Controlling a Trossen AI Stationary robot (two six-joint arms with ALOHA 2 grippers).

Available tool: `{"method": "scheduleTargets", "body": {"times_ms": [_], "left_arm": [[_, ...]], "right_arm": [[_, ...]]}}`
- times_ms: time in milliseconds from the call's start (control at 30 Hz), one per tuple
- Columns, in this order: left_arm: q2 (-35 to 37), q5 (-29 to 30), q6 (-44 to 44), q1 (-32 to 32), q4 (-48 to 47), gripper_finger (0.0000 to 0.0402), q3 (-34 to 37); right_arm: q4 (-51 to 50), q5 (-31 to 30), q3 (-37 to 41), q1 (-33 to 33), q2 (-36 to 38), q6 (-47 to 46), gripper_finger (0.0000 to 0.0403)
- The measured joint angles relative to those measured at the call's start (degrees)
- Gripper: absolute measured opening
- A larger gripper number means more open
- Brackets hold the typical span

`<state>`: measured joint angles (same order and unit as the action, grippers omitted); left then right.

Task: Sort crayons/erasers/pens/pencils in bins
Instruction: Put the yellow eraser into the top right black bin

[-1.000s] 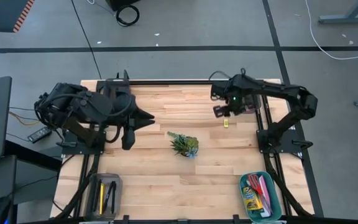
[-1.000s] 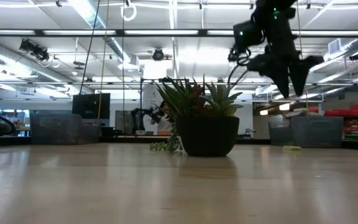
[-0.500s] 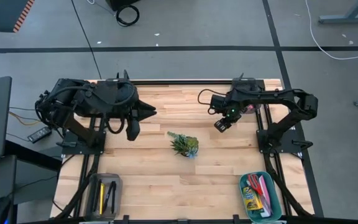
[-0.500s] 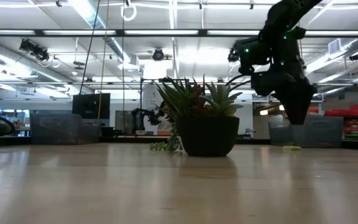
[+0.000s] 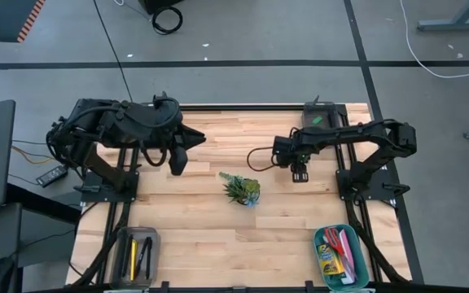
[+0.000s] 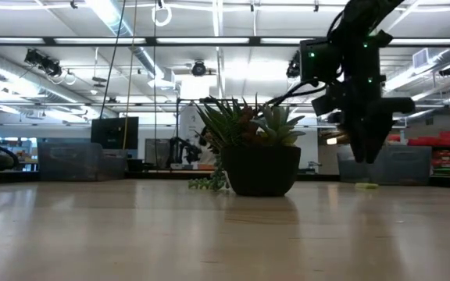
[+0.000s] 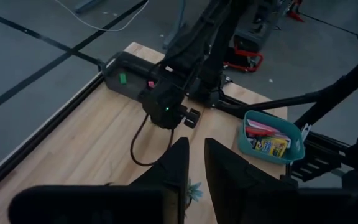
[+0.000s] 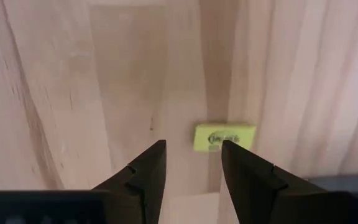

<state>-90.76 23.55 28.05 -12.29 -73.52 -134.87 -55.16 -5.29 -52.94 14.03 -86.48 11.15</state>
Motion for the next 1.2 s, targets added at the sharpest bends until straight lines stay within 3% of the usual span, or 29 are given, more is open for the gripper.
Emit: {"method": "scheduleTargets", "body": {"times_ms": [167,300,633,1200], "left_arm": [[0.0,0.1,1.9,0.0,0.0,0.0057,0.0],[0.0,2.0,3.3,0.0,0.0,0.0053,0.0],[0.0,12.9,4.7,0.0,-0.2,0.0063,0.0],[0.0,13.4,11.9,-0.4,-7.7,0.0062,0.0]], "right_arm": [[3.7,-0.8,3.5,-1.6,0.0,1.5,0.0161],[5.6,-5.2,6.5,-3.0,0.0,1.2,0.0161],[14.4,-10.1,9.7,-5.8,0.9,-2.1,0.0161],[15.6,-14.1,14.8,-9.8,1.1,-6.0,0.0161]]}}
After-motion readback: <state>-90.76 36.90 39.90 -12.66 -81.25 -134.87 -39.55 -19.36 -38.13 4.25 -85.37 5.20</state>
